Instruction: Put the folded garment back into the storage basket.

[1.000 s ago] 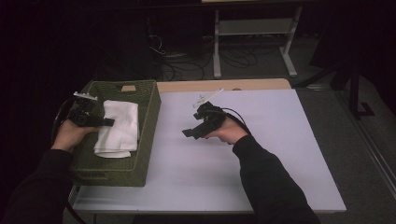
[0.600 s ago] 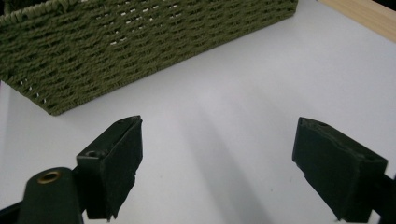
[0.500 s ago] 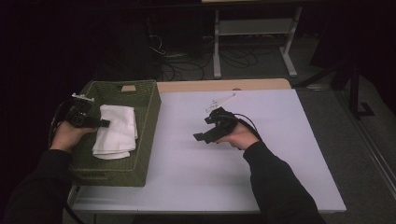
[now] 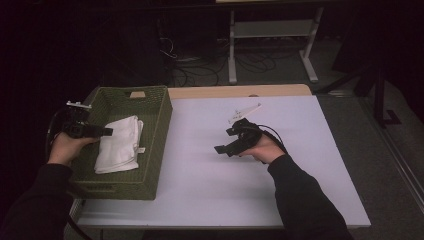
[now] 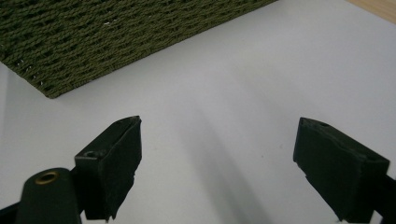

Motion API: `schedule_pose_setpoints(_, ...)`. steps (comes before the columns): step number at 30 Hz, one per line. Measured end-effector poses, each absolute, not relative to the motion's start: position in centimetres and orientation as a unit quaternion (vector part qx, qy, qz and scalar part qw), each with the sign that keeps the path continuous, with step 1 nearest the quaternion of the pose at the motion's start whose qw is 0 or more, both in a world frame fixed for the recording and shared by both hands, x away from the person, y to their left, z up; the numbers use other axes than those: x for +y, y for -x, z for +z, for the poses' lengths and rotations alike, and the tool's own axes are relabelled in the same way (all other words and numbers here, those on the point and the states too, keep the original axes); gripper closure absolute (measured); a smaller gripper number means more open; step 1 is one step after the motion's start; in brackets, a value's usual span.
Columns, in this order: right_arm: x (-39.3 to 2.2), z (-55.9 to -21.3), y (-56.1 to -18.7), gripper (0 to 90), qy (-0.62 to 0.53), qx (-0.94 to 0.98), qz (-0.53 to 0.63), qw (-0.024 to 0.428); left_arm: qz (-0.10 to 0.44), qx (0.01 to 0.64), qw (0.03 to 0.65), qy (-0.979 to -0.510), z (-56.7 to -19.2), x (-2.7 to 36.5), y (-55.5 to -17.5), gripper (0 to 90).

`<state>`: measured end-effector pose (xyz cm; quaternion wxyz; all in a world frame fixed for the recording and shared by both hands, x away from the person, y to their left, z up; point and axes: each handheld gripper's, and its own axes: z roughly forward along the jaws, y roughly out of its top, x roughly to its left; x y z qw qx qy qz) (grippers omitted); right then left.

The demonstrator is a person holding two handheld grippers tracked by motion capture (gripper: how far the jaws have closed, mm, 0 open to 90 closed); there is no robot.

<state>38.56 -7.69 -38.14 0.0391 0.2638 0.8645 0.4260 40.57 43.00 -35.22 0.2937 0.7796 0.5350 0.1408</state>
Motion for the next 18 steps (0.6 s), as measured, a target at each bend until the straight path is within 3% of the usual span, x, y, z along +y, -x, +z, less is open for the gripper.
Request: schedule_pose_setpoints(18,-9.5,-38.0,-38.3,13.9,-0.269,0.862,0.427,0.049,0.138,0.498,0.354,-0.780,-33.7,40.4,-38.3,33.8)
